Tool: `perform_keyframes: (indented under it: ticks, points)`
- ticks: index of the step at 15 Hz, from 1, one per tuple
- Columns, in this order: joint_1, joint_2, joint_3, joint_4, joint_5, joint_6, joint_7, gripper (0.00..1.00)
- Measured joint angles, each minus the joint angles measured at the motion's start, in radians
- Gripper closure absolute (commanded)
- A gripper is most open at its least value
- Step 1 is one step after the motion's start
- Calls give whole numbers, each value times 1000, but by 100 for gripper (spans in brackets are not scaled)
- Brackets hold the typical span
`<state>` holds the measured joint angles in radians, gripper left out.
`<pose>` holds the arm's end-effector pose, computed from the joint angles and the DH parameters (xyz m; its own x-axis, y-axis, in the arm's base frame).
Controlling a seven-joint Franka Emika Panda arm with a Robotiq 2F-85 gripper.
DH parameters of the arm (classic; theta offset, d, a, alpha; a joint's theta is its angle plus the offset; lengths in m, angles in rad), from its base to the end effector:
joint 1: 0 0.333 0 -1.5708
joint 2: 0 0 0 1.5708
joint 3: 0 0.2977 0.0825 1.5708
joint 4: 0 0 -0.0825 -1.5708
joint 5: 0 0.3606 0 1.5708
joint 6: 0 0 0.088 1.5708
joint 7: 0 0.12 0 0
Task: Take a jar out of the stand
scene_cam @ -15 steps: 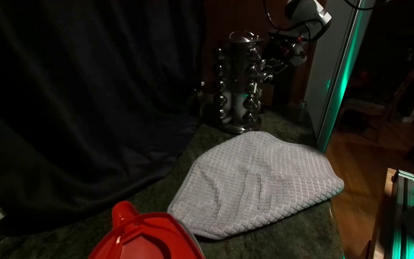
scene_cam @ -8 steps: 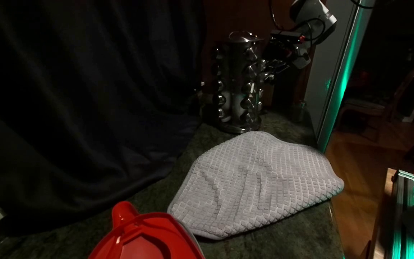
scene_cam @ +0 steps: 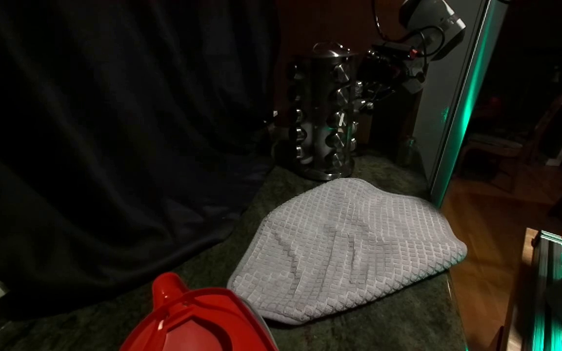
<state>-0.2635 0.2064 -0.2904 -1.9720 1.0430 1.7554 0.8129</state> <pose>0.5116 -0.2069 0.3646 -0.0680 -0.5720 -0.8174 -0.9459 0.2974 -0.1294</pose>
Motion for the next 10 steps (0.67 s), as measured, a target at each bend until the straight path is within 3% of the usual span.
perform_keyframes:
  ticks: [10]
  points:
    - [16, -35, 6, -27, -30, 92, -19, 75]
